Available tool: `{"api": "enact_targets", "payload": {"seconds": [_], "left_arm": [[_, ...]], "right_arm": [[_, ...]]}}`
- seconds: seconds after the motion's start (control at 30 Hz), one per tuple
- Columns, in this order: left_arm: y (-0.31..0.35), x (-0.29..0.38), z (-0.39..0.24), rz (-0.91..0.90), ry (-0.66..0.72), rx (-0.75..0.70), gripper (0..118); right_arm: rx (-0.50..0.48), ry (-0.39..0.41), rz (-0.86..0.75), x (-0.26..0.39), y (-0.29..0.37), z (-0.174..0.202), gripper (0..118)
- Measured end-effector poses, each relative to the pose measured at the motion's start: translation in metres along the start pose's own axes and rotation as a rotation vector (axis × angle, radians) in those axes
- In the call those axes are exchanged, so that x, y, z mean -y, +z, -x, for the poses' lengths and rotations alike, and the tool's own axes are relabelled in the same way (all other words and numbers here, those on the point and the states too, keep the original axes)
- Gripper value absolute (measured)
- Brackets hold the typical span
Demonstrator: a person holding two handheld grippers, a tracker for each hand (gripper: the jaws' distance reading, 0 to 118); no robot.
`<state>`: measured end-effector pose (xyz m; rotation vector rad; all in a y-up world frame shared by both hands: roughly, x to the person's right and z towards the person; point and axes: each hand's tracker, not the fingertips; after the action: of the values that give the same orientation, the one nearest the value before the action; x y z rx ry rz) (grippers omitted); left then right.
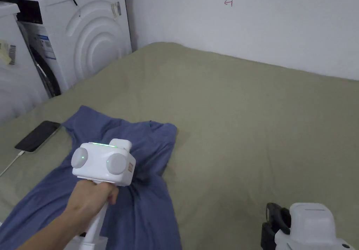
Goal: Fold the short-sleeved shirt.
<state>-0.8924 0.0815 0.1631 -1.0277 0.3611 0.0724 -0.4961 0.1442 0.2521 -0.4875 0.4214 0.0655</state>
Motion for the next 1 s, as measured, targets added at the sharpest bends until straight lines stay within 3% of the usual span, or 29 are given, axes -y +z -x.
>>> {"api": "enact_targets", "payload": {"seconds": [0.1, 0.23, 0.33, 0.63, 0.83, 1.0], "left_arm": [[0.034, -0.004, -0.005, -0.047, -0.04, 0.005, 2], [0.103, -0.016, -0.032, -0.134, -0.008, 0.116, 2], [0.149, -0.027, -0.077, -0.207, -0.108, 0.152, 2], [0.256, -0.027, -0.263, -0.33, -0.353, 0.463, 2], [0.277, -0.002, -0.388, -0.29, -0.463, 0.693, 2], [0.237, 0.023, -0.461, -0.177, -0.523, 0.793, 2]], "right_arm": [[0.032, -0.02, -0.022, -0.002, 0.025, -0.022, 0], [0.101, -0.042, -0.058, -0.006, 0.064, -0.053, 0], [0.158, -0.052, -0.091, -0.007, 0.097, -0.074, 0], [0.33, -0.106, -0.15, 0.001, 0.177, -0.139, 0], [0.44, -0.114, -0.161, 0.009, 0.209, -0.179, 0], [0.509, -0.147, -0.134, 0.019, 0.214, -0.211, 0]]}}
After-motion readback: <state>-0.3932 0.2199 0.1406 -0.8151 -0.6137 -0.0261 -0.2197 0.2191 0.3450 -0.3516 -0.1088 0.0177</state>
